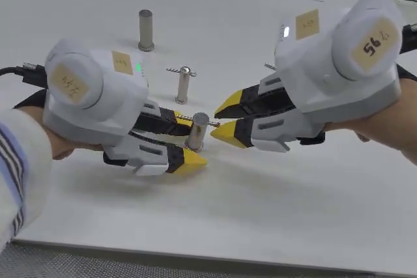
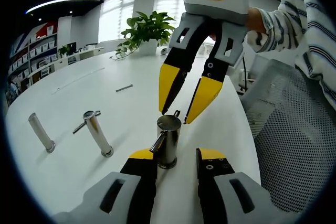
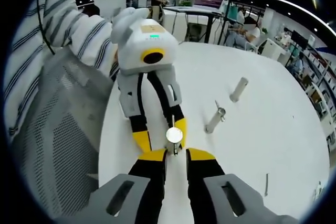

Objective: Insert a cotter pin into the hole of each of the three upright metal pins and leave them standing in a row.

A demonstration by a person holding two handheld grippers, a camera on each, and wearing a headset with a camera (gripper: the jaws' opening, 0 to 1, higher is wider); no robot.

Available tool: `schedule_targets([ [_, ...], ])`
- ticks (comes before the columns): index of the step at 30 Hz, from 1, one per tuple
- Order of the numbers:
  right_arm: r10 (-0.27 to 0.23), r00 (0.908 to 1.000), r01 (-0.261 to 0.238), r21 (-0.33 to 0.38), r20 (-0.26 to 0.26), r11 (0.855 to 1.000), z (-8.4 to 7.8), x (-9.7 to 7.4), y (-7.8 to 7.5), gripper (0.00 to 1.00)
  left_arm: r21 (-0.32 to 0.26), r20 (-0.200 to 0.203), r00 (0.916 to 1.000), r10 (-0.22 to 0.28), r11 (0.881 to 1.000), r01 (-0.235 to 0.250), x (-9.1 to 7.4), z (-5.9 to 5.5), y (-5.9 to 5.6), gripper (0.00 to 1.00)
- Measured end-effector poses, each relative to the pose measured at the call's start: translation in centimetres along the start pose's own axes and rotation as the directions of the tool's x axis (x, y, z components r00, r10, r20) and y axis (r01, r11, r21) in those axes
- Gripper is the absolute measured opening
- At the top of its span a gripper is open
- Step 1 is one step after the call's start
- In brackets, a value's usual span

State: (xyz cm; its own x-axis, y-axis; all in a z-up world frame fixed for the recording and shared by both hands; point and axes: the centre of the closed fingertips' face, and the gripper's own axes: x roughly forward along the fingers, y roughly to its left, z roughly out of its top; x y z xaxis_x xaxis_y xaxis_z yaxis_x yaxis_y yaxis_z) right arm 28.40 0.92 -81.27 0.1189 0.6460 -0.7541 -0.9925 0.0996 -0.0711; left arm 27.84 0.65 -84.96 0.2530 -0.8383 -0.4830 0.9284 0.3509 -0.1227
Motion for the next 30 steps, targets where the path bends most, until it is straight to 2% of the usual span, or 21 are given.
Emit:
schedule_targets([
  [4, -0.009, 0.9999, 0.009, 0.027, 0.010, 1.000, -0.2, -0.3, -0.1, 0.18, -0.010, 0.029, 0.9990, -0.033, 0.999, 0.033, -0.4, 0.6, -0.7, 0.37],
  [8, -0.010, 0.9998, 0.009, 0.047, 0.017, 0.999, -0.3, -0.4, -0.1, 0.21, -0.023, 0.051, 0.9969, -0.060, 0.998, 0.062, -0.8, 0.9, -1.3, 0.52],
  [13, -0.002, 0.9998, 0.001, 0.065, 0.022, 0.998, -0.3, -0.4, 0.2, 0.22, -0.025, 0.059, 0.9965, -0.059, 0.998, 0.061, -1.4, 0.9, -1.5, 0.69],
  [14, 0.001, 0.9998, -0.003, 0.069, 0.022, 0.998, -0.3, -0.4, 0.3, 0.23, -0.031, 0.070, 0.9958, -0.059, 0.998, 0.061, -1.6, 1.1, -1.5, 0.72],
  [15, 0.002, 0.9998, -0.003, 0.071, 0.021, 0.997, -0.4, -0.3, 0.3, 0.23, -0.088, 0.118, 0.9905, -0.071, 0.993, 0.082, -1.9, 1.9, -1.9, 0.74],
  [16, 0.002, 0.9998, -0.004, 0.071, 0.020, 0.997, -0.4, -0.3, 0.4, 0.23, -0.107, 0.140, 0.9871, -0.077, 0.990, 0.093, -2.1, 2.2, -2.0, 0.74],
  [17, 0.003, 0.9998, -0.005, 0.074, 0.020, 0.997, -0.5, -0.2, 0.4, 0.23, -0.118, 0.166, 0.9841, -0.063, 0.989, 0.083, -2.5, 2.7, -1.8, 0.75],
  [18, 0.005, 0.9997, -0.006, 0.077, 0.022, 0.997, -0.4, -0.1, 0.4, 0.24, -0.129, 0.174, 0.9836, -0.049, 0.989, 0.072, -2.7, 2.9, -1.6, 0.77],
  [21, 0.009, 0.9996, -0.011, 0.082, 0.028, 0.997, -0.4, 0.0, 0.5, 0.24, -0.128, 0.167, 0.9855, -0.027, 0.991, 0.049, -3.5, 3.0, -1.2, 0.80],
  [23, 0.010, 0.9995, -0.013, 0.084, 0.030, 0.996, -0.3, 0.1, 0.6, 0.24, -0.153, 0.169, 0.9854, 0.016, 0.988, 0.010, -3.9, 3.0, -0.7, 0.85],
  [24, 0.011, 0.9994, -0.014, 0.086, 0.032, 0.996, -0.3, 0.2, 0.5, 0.25, -0.173, 0.145, 0.9882, 0.051, 0.985, -0.026, -4.1, 2.7, -0.1, 0.87],
  [25, 0.012, 0.9994, -0.015, 0.087, 0.033, 0.996, -0.2, 0.2, 0.5, 0.25, -0.132, 0.151, 0.9848, 0.085, 0.989, -0.065, -4.4, 2.8, 0.5, 0.90],
  [26, 0.014, 0.9993, -0.017, 0.088, 0.034, 0.996, -0.2, 0.3, 0.5, 0.25, -0.113, 0.156, 0.9832, 0.095, 0.991, -0.078, -4.6, 2.9, 0.6, 0.91],
  [28, 0.019, 0.9993, -0.021, 0.088, 0.031, 0.996, -0.2, 0.5, 0.5, 0.25, -0.150, 0.157, 0.9831, 0.094, 0.986, -0.071, -5.1, 2.7, 0.4, 0.94],
  [30, 0.021, 0.9993, -0.023, 0.088, 0.031, 0.996, -0.2, 0.6, 0.5, 0.25, -0.148, 0.158, 0.9820, 0.103, 0.986, -0.080, -5.4, 2.6, 0.4, 0.99],
])
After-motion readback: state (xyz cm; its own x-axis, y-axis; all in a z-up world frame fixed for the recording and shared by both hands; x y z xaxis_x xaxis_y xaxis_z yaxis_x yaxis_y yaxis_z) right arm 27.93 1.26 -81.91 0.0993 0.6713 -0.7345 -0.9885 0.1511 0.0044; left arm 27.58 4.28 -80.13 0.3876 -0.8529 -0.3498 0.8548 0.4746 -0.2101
